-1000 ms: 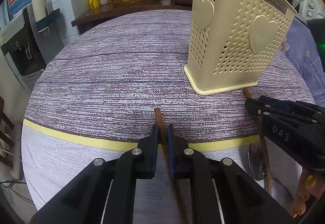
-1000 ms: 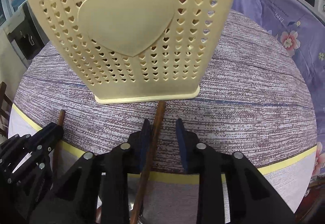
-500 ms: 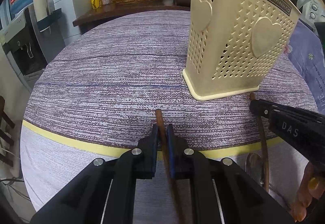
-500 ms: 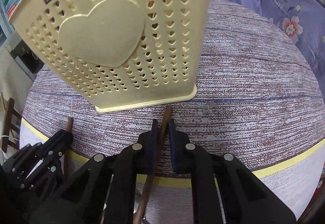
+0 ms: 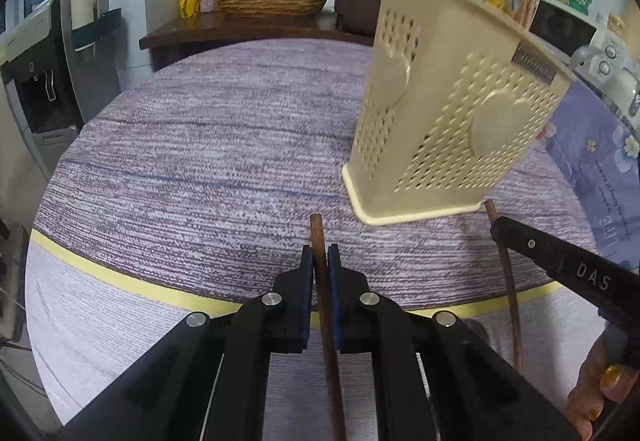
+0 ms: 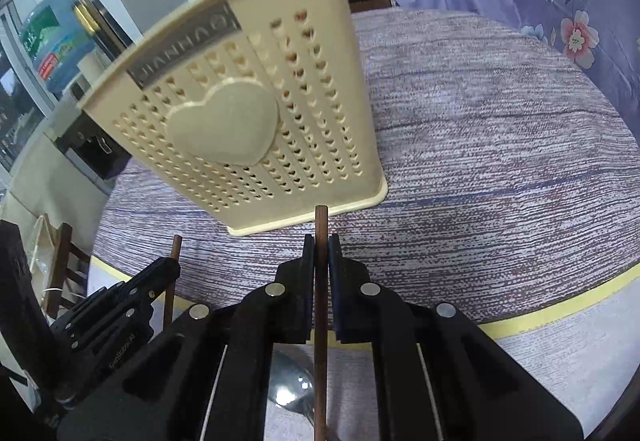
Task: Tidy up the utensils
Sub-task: 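Lift both brown chopsticks, insert them into the beige holder and open both tools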
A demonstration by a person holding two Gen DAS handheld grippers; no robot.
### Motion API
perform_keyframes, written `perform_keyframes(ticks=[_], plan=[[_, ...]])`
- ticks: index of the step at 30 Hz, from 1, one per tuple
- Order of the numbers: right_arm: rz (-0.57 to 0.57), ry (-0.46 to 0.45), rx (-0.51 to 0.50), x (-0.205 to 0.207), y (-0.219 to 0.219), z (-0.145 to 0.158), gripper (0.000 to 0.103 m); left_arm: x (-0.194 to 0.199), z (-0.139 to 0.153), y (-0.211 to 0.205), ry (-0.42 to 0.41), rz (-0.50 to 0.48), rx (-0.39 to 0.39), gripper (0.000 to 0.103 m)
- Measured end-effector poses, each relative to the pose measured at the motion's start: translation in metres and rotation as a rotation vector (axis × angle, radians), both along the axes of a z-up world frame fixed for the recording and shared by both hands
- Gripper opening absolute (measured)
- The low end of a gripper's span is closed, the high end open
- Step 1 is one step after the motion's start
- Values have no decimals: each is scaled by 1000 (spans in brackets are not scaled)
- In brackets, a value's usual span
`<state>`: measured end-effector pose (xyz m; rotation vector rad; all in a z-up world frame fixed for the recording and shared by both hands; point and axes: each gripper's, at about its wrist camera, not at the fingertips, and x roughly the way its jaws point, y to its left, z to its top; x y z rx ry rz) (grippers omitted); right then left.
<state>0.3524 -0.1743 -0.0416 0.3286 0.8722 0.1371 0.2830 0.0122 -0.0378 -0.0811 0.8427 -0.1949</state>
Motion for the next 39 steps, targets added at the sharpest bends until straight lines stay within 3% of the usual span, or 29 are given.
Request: perform_keyframes(ticks=[16, 23, 33, 39], plan=[[86, -316, -52, -74, -30, 105, 8, -37, 95, 33, -242, -3, -110, 8], [81, -366, -9, -94, -49, 140, 8, -44, 121, 50, -305, 27, -130, 8], [107, -364, -24, -96, -44, 149, 8, -46, 129, 48, -330, 22, -110, 8], [126, -396, -17, -95, -48, 177, 8, -48, 155, 55, -365, 16, -124, 8]])
